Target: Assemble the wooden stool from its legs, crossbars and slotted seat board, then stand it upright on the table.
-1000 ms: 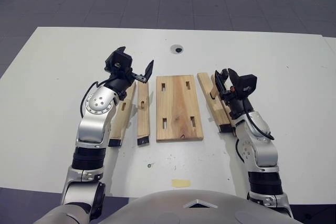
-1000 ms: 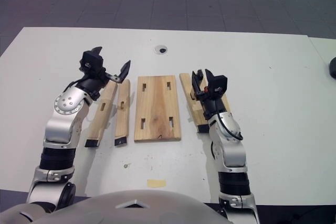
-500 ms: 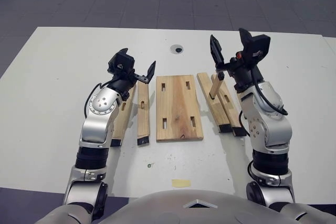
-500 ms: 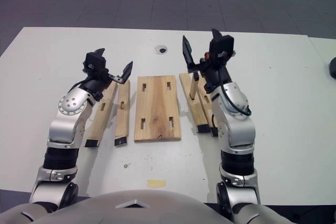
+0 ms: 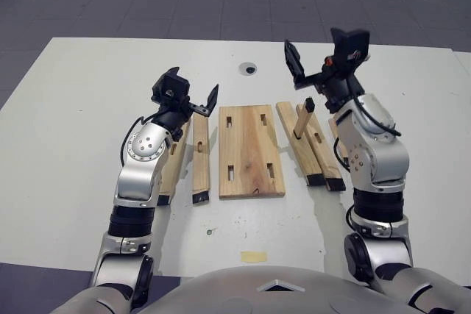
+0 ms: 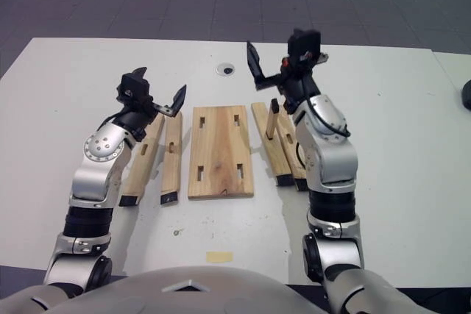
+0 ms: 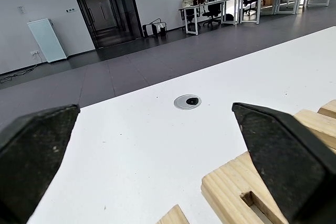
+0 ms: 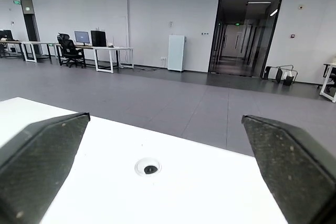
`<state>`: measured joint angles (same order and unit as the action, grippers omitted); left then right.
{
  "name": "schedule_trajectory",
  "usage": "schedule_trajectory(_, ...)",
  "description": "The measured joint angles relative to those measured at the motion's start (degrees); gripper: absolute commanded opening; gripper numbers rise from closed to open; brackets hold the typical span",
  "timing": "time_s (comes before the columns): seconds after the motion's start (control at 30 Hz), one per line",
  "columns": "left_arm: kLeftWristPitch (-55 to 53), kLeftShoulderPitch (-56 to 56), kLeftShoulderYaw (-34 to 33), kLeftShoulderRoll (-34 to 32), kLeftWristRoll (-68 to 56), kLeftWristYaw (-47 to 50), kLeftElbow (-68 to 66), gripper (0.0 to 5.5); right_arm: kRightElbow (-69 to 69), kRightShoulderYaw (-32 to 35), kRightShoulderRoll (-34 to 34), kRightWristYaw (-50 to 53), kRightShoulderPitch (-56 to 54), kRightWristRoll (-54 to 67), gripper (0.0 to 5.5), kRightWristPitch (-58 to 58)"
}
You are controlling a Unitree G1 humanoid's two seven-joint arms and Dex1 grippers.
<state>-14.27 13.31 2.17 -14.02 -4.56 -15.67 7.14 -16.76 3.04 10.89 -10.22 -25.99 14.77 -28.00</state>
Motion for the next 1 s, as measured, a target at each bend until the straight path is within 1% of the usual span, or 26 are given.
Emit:
schedule_trajectory(0.13,0.00,0.00,-0.10,0.04,-0.03,0.11,-0.07,5.40,-4.34,2.91,-0.25,1.73,-8.00,3.06,5.39,-2.30)
schedule_trajectory(0.2,0.01,0.00,-0.11,0.05,-0.02,0.14,-0.07,5.40,-5.98,3.32,-0.71,2.17,-9.79,4.24,5.39,-3.30)
schedule_trajectory(0.27,0.02,0.00,-0.08,0.09,-0.01,0.16,-0.09,5.40,-6.54,2.42,-1.98,2.31,-7.48,5.00,5.39,-4.68)
schedule_trajectory(0.3,0.05,-0.01,-0.07,0.16,-0.01,0.19,-0.10,5.40,-5.89,1.35,-2.46,2.15,-4.37,4.99,5.39,-5.33)
schedule_trajectory(0.37,0.05,-0.09,-0.11,0.46,-0.06,0.26,-0.11,5.40,-1.05,-1.29,-3.53,1.40,5.71,4.89,5.39,-7.15)
schedule_trajectory(0.43,-0.08,-0.26,-0.51,1.12,-0.31,0.41,-0.14,5.40,0.11,-2.17,-4.18,0.64,9.20,4.68,5.39,-4.27)
schedule_trajectory(0.5,-0.29,-0.26,-0.94,1.79,-1.03,0.53,-0.01,5.40,1.18,-1.95,-4.67,-0.26,9.49,4.96,5.39,-2.18)
schedule_trajectory(0.57,-0.57,-0.27,-1.61,1.75,-1.31,0.78,-0.02,5.40,1.87,-0.73,-6.49,-1.42,9.69,8.33,5.39,-1.42)
schedule_trajectory(0.63,-0.59,-0.27,-1.58,1.84,-1.34,0.71,-0.02,5.40,2.83,0.23,-8.65,-1.94,10.43,11.65,5.39,-2.77)
schedule_trajectory(0.73,-0.69,-0.68,-1.08,2.05,-1.32,0.43,0.03,5.40,4.25,1.63,-9.87,-1.69,12.78,13.60,5.39,-4.15)
schedule_trajectory(0.87,-0.81,-1.45,-0.65,2.24,-1.44,0.34,0.69,5.40,0.86,3.74,-10.83,-0.54,11.24,16.57,5.39,-3.75)
schedule_trajectory(1.0,-1.66,-3.52,-1.17,2.18,-2.54,0.05,2.87,5.40,-6.04,4.74,-11.86,1.26,8.14,21.29,5.39,-3.82)
